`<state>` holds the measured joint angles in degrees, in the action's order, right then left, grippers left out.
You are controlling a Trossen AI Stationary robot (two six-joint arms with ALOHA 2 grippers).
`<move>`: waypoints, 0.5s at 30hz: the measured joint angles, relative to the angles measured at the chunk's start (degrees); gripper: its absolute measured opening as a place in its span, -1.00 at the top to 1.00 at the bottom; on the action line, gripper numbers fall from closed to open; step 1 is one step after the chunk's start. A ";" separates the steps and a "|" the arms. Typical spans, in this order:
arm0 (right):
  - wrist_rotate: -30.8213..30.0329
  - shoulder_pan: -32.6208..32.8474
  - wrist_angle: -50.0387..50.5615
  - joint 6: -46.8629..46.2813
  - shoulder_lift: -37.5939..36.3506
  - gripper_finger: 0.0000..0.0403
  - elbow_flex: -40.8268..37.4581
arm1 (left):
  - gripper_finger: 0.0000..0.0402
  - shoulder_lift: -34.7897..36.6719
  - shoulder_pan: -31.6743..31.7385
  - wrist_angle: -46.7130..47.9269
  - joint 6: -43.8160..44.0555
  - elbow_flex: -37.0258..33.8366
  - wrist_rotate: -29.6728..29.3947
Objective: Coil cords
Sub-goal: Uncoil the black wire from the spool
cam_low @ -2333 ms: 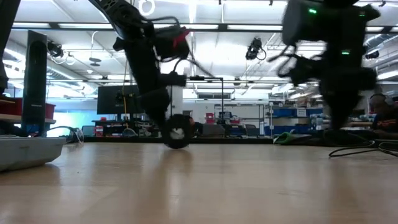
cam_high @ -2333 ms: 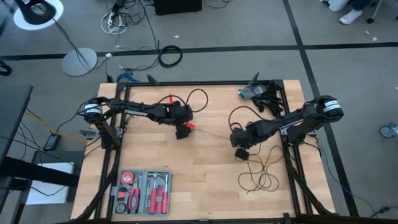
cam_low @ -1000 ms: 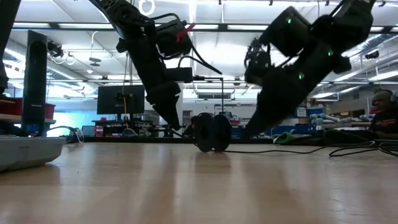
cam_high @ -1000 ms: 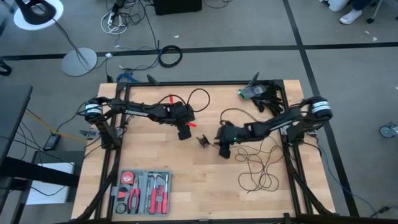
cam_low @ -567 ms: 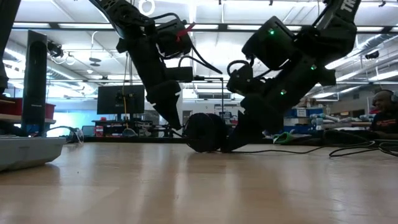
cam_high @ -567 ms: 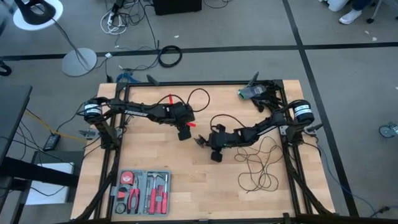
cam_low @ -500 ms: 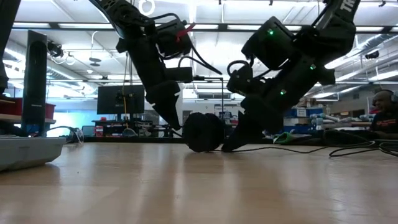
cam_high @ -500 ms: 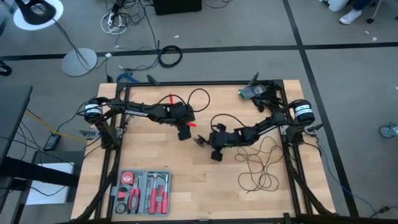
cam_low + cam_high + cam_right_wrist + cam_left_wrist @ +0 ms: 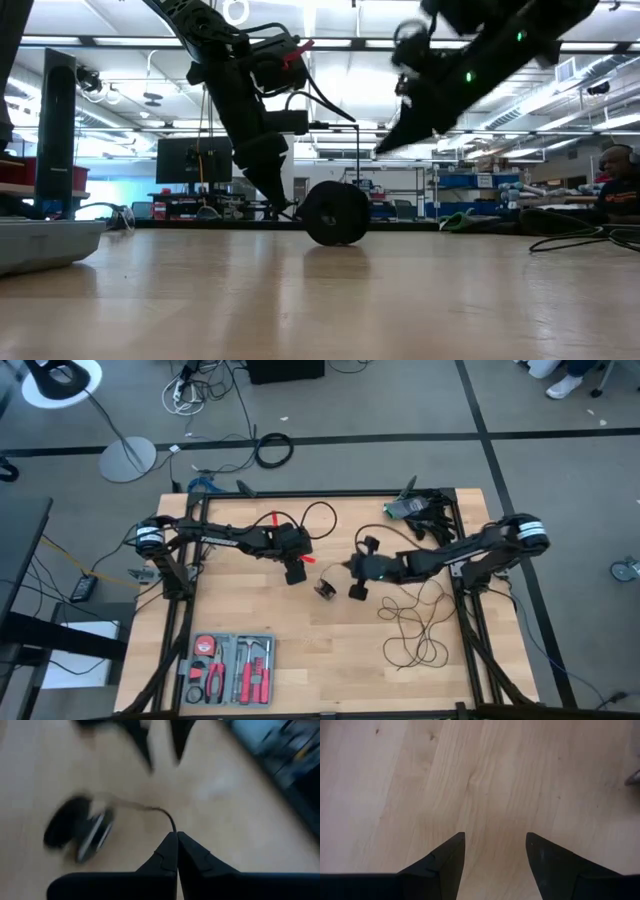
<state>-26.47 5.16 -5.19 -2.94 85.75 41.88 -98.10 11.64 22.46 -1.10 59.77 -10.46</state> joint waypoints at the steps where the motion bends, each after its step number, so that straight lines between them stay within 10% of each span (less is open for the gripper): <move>1: -1.18 0.01 -0.55 1.40 -1.57 1.00 0.12 | -0.06 0.00 0.01 -0.03 -0.02 0.00 -0.06; 15: -8.25 -0.88 -15.70 17.25 -10.38 1.00 0.12 | -0.06 0.00 0.04 -0.95 -0.09 0.02 -0.13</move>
<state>-34.71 4.27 -20.89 14.31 75.37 42.00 -98.10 11.68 21.51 -1.19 59.79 -10.59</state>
